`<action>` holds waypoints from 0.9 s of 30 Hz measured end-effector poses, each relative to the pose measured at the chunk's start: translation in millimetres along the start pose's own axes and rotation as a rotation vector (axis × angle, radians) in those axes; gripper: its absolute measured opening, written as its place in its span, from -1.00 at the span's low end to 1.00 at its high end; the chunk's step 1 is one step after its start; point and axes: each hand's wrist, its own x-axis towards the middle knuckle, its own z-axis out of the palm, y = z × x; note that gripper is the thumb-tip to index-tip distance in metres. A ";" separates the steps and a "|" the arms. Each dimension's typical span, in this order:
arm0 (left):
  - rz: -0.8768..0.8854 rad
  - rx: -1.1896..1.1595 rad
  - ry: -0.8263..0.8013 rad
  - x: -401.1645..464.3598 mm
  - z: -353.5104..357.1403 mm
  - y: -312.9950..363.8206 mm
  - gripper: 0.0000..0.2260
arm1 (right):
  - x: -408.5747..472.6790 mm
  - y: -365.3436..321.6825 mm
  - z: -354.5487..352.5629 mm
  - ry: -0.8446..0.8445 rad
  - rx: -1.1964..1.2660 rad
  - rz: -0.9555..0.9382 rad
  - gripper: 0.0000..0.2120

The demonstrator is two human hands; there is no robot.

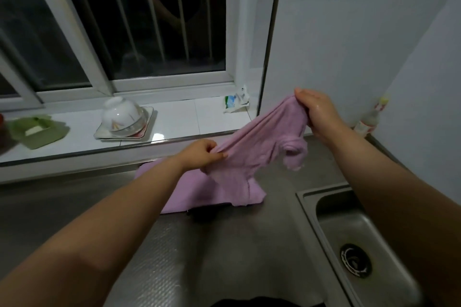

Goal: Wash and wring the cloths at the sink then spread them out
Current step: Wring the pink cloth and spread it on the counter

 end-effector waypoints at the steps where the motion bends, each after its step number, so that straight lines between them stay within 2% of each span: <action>1: -0.029 0.077 -0.021 -1.7 -2.7 -7.9 -0.67 | 1.4 1.0 0.1 0.008 -0.014 -0.003 -0.58; 3: -0.086 0.245 -0.014 -10.4 -8.4 -23.2 -0.67 | 6.3 2.1 -0.3 0.007 -0.089 -0.013 -0.66; 4: -0.102 0.233 0.031 -16.2 -11.9 -30.5 -0.65 | 8.6 1.4 -0.8 -0.006 -0.199 -0.023 -0.69; 7: -0.134 -0.169 0.254 -26.9 -26.6 -57.2 -0.69 | 19.0 10.4 -5.2 -0.061 -0.598 -0.084 -0.75; 9: -0.152 -0.336 0.382 -32.6 -40.6 -65.5 -0.72 | 22.9 19.3 -5.0 -0.067 -0.722 -0.091 -0.74; 11: -0.169 -0.224 0.354 -36.1 -54.1 -70.0 -0.71 | 25.1 30.5 0.6 -0.133 -0.805 -0.032 -0.70; 13: -0.171 -0.011 0.247 -40.0 -66.0 -76.4 -0.71 | 23.8 46.1 9.8 -0.297 -1.009 0.041 -0.65; 14: -0.168 0.058 0.248 -40.9 -72.6 -82.1 -0.70 | 22.4 54.3 14.2 -0.343 -1.089 0.066 -0.65; 15: -0.159 0.102 0.317 -41.4 -79.0 -87.7 -0.70 | 20.8 61.3 17.4 -0.342 -1.125 0.070 -0.67; 17: -0.160 0.130 0.575 -42.8 -91.6 -99.3 -0.81 | 18.3 70.5 23.4 -0.250 -1.101 0.015 -0.72; 19: -0.173 0.101 0.795 -45.3 -100.1 -102.8 -0.86 | 18.3 75.5 32.0 -0.152 -1.100 -0.118 -0.71; 22: -0.194 -0.048 0.994 -46.8 -106.1 -105.2 -0.78 | 18.8 75.0 46.1 -0.081 -1.087 -0.296 -0.71; 24: -0.177 -0.156 1.135 -51.0 -108.4 -101.7 -0.78 | 17.1 70.9 53.1 0.022 -0.994 -0.376 -0.68; 25: -0.165 -0.173 1.129 -51.9 -110.5 -103.7 -0.78 | 17.6 69.4 56.2 0.049 -0.956 -0.364 -0.69; 26: -0.171 -0.136 1.017 -51.4 -113.7 -108.5 -0.77 | 19.1 69.5 60.0 0.007 -0.966 -0.314 -0.71; 27: -0.212 -0.046 0.806 -51.8 -115.3 -112.3 -0.75 | 21.2 71.6 64.2 -0.106 -1.037 -0.245 -0.74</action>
